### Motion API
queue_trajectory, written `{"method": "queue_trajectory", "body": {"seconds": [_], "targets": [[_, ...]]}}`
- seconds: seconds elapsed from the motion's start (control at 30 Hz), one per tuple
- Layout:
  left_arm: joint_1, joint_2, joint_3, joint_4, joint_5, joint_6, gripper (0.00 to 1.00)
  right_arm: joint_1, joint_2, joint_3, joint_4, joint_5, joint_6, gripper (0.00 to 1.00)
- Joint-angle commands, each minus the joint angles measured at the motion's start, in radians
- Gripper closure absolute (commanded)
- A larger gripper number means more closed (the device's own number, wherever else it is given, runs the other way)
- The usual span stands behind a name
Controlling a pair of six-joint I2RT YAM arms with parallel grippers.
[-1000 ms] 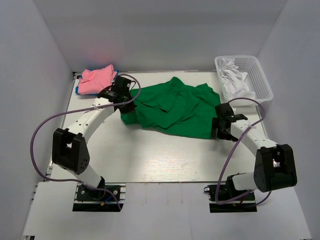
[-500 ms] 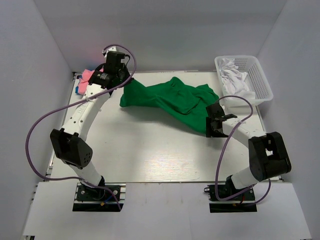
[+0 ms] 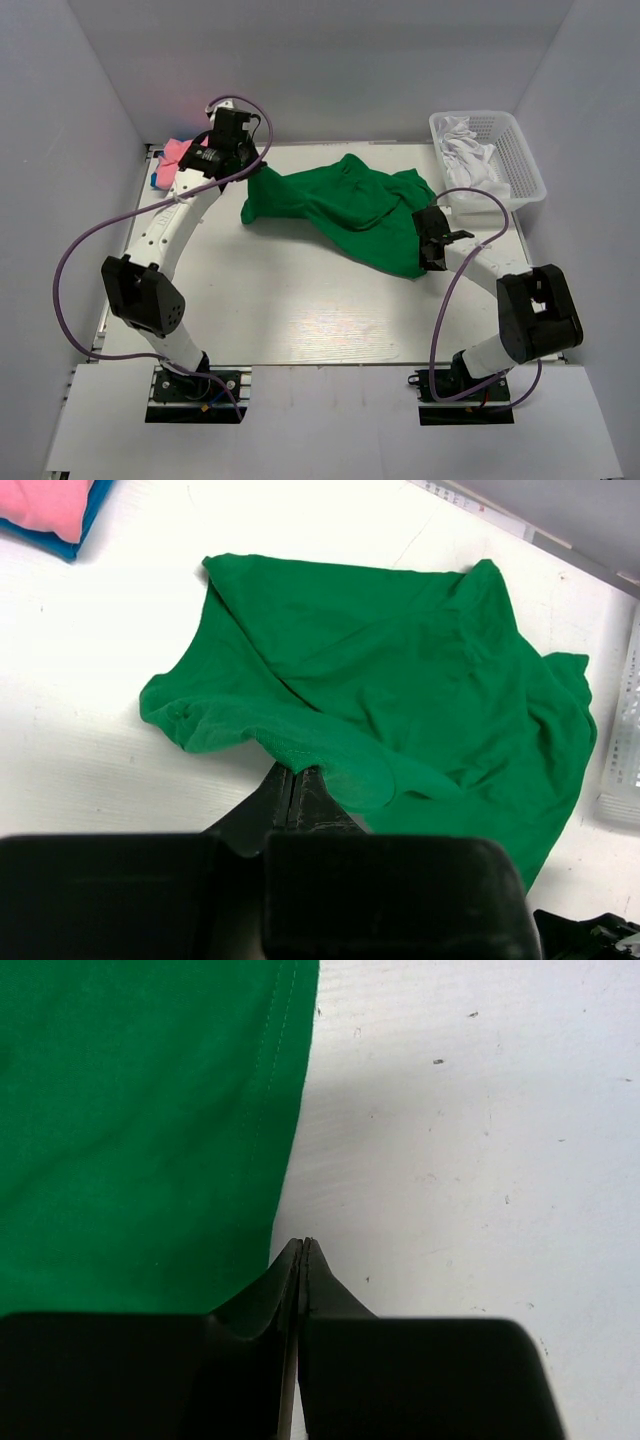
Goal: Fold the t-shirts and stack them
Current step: Flatten out the tshirt
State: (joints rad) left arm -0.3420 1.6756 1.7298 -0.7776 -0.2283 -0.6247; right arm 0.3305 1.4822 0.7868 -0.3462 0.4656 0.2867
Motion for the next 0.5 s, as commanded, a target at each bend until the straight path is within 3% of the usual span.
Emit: {"method": "queue_trajectory", "body": {"seconds": [0.0,0.13,0.2,0.47], "targets": [[0.006,-0.068,-0.012,0.015,-0.014,0.01,1.0,-0.001,-0.039,-0.006,0.032,0.027,0.003,1.0],[0.006,-0.094,-0.062,0.015,-0.023,0.01,1.0,-0.004,-0.063,0.008,-0.002,-0.031,0.061,0.99],[0.006,-0.117,-0.093,0.015,-0.023,0.0,1.0,-0.004,-0.082,0.005,-0.008,-0.118,0.118,0.85],[0.006,-0.162,-0.22,0.051,0.001,-0.009,1.0,-0.007,-0.045,-0.009,0.007,-0.2,0.187,0.68]]}}
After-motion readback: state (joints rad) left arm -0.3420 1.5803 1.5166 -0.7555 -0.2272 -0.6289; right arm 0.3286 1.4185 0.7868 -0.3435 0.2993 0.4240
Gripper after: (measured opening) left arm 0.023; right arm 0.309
